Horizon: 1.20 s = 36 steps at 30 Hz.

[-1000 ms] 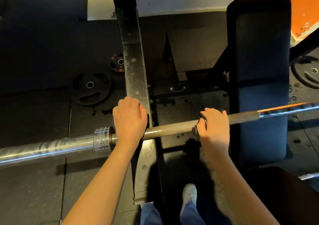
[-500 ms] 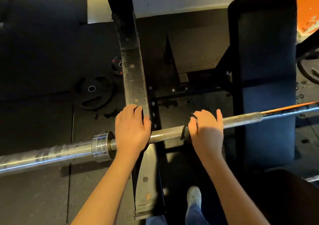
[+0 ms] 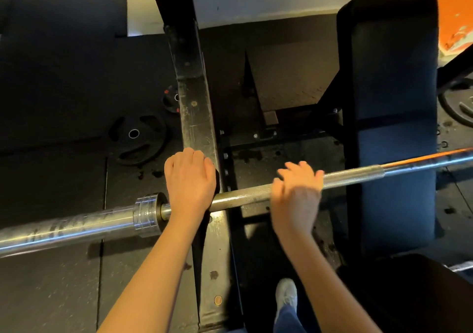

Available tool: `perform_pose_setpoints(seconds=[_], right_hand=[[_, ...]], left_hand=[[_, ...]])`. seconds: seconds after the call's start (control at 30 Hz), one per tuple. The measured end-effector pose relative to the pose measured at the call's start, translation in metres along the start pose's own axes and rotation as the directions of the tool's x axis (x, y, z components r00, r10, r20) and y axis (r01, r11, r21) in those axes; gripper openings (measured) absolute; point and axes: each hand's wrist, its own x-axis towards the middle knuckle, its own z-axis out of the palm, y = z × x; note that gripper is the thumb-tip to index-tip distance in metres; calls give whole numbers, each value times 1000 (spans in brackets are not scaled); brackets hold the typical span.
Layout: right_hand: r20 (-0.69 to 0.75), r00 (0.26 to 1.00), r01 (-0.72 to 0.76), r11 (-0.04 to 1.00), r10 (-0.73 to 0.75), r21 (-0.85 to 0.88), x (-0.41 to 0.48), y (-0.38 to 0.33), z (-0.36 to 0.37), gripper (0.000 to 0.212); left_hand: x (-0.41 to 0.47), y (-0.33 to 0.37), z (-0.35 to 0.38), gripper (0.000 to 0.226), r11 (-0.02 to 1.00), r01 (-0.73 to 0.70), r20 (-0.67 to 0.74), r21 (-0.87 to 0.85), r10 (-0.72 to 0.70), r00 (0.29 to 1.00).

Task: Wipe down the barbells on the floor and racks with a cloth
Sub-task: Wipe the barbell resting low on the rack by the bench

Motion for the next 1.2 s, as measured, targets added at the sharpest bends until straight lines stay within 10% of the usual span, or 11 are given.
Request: perform_pose_setpoints(seconds=[0.2, 0.47, 0.63, 0.87, 1.07, 1.2], right_hand=[[60, 860, 506, 862, -506, 10, 1, -12, 14, 17], [-17, 998, -54, 994, 55, 94, 8, -13, 1, 17], [140, 903, 402, 914, -405, 56, 15, -7, -10, 25], [216, 973, -55, 989, 84, -135, 18, -3, -17, 26], [387, 823, 462, 886, -416, -31, 12, -17, -19, 25], [434, 897, 206, 951, -89, -230, 38, 22, -30, 31]], left_hand=[[14, 3, -3, 35, 999, 37, 6, 36, -37, 999], [23, 4, -2, 30, 992, 127, 30, -17, -126, 992], [19, 5, -2, 24, 987, 132, 28, -97, -130, 991], [8, 5, -2, 21, 983, 131, 37, -126, -127, 991], [0, 5, -7, 24, 991, 73, 47, -108, -69, 997], [-6, -6, -14, 31, 995, -16, 212, -100, 37, 977]])
